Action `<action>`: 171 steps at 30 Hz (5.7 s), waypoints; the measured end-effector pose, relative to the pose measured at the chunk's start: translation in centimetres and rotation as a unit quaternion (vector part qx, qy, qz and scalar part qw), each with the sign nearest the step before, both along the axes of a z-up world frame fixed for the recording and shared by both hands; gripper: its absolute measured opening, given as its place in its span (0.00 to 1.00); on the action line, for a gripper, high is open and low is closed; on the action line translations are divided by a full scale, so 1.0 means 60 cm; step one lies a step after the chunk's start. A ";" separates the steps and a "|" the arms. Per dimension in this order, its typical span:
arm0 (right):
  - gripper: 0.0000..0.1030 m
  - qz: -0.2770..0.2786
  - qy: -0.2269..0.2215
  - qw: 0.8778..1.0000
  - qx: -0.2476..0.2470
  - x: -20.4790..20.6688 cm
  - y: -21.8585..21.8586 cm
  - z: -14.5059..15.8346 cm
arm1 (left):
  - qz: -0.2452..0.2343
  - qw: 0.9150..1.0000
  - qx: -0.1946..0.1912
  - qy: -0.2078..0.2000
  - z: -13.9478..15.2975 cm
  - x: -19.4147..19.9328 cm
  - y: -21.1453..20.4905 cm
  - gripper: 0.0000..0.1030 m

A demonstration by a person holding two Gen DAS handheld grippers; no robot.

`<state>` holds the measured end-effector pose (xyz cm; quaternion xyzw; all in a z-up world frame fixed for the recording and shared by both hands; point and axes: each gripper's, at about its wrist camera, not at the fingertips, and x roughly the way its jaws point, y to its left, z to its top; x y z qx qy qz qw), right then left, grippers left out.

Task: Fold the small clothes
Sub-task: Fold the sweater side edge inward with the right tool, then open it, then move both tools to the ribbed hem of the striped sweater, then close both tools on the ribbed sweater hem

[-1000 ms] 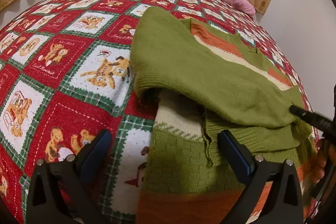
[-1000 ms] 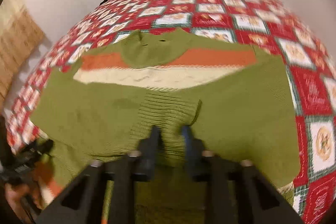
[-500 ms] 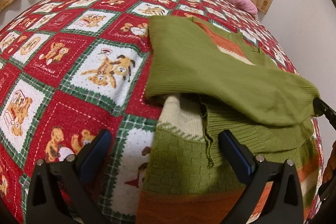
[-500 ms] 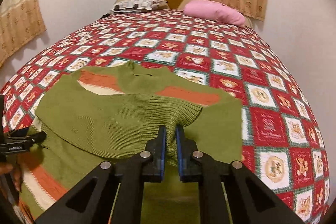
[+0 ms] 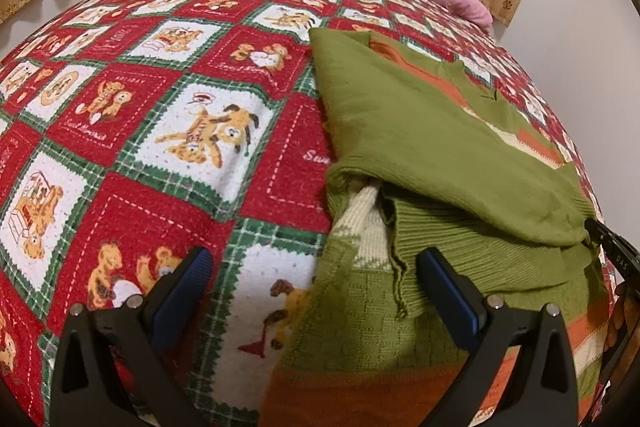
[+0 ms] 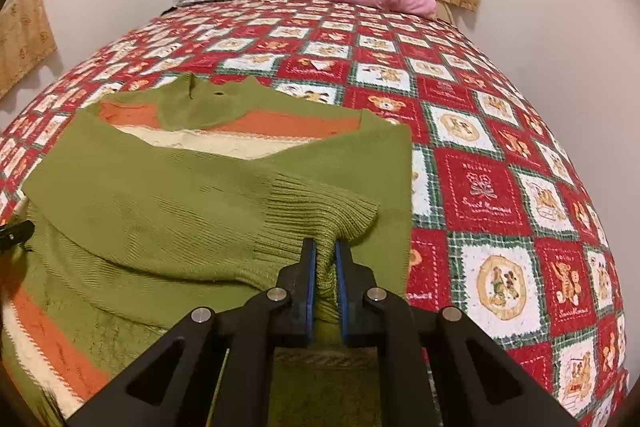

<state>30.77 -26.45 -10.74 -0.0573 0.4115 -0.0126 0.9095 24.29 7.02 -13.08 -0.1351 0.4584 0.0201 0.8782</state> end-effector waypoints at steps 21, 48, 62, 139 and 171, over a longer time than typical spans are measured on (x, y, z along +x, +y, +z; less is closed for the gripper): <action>0.55 0.043 -0.030 0.992 0.114 -0.011 0.011 0.065 | 0.017 0.998 -0.042 -0.051 0.057 0.016 0.049 1.00; 0.61 0.084 -0.027 0.991 0.101 -0.011 0.049 0.039 | 0.088 0.993 0.016 -0.081 0.090 -0.031 0.058 1.00; 0.61 0.063 0.045 0.989 0.129 0.032 0.065 -0.005 | 0.055 0.996 0.072 0.017 0.009 0.094 0.041 1.00; 0.65 0.029 0.018 0.993 0.111 -0.490 0.087 0.018 | -0.131 0.991 -0.039 -0.015 0.024 -0.429 -0.035 0.11; 0.08 0.001 -0.034 0.977 0.209 -0.583 -0.008 0.065 | -0.142 0.981 -0.106 -0.078 0.078 -0.442 0.004 0.10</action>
